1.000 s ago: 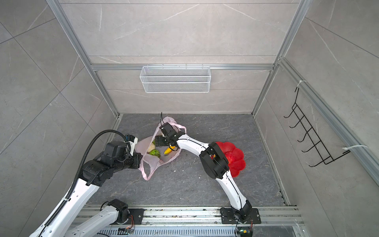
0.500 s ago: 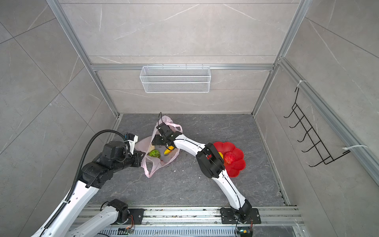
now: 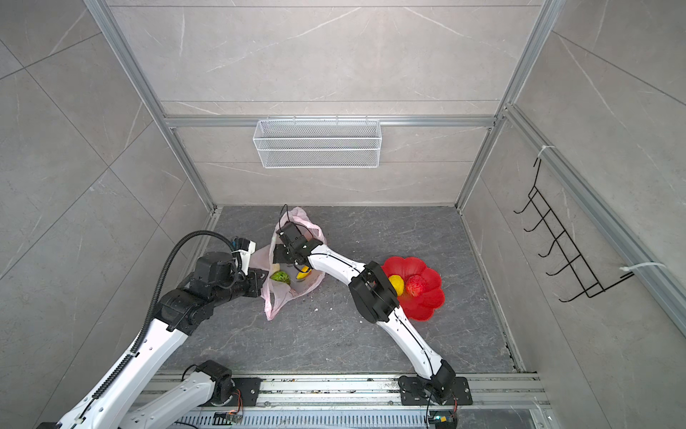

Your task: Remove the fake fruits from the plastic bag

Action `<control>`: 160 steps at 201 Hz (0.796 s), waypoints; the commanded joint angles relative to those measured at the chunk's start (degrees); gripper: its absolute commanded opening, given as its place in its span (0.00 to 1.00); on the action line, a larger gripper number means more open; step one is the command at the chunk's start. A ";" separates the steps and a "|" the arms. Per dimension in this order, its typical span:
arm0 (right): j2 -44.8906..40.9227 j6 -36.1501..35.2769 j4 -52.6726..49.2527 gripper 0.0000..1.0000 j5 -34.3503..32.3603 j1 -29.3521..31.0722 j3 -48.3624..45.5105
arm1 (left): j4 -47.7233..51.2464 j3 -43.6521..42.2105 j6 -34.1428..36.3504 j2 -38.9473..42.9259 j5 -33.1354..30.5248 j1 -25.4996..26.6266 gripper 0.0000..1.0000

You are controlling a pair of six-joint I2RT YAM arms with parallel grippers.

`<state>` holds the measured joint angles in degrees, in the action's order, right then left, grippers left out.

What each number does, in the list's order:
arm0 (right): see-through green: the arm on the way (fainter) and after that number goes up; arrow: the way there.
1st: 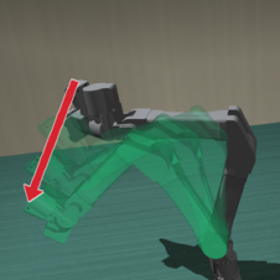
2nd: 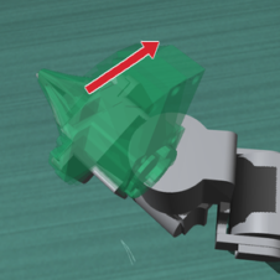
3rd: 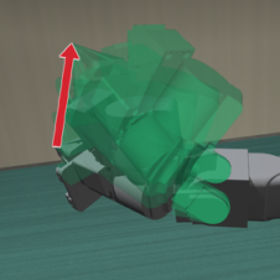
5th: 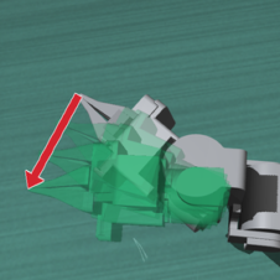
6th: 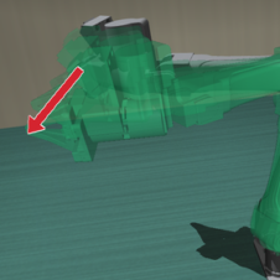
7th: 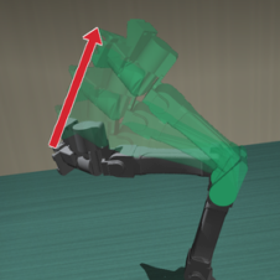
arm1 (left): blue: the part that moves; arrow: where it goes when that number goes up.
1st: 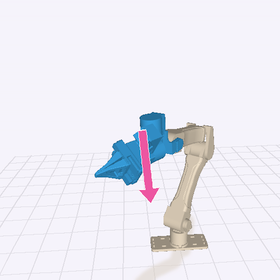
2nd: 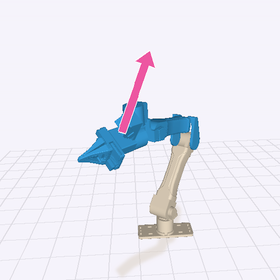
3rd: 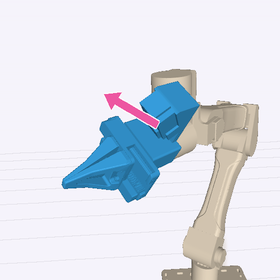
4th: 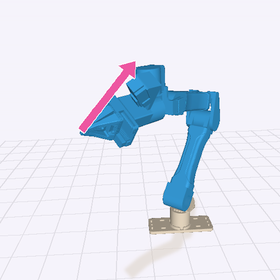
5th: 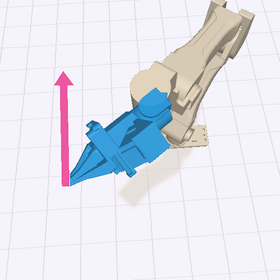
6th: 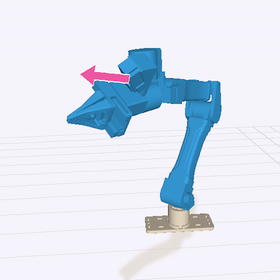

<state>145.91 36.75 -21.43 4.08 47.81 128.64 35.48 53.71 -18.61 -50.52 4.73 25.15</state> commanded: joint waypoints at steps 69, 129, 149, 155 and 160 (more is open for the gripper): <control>11.12 4.00 -11.19 0.85 -3.90 1.17 17.01 | -4.42 0.02 1.30 0.04 5.37 0.25 0.00; 12.74 5.61 -10.26 0.79 -4.87 1.32 18.49 | -3.33 0.73 2.27 0.58 6.30 0.25 0.00; 12.49 5.05 -9.79 0.74 -4.80 1.32 18.39 | -3.12 0.38 2.48 0.96 5.48 0.25 0.00; 12.21 4.79 -9.79 0.72 -4.78 1.32 18.29 | -3.02 0.24 2.45 1.05 5.09 0.30 0.00; 12.00 4.45 -9.77 0.71 -4.78 1.32 18.00 | -2.91 0.17 2.63 1.12 4.75 0.26 0.00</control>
<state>156.88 41.41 -30.46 0.40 48.90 145.84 32.97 53.71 -17.65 -50.57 9.17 25.15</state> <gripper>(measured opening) 0.732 0.048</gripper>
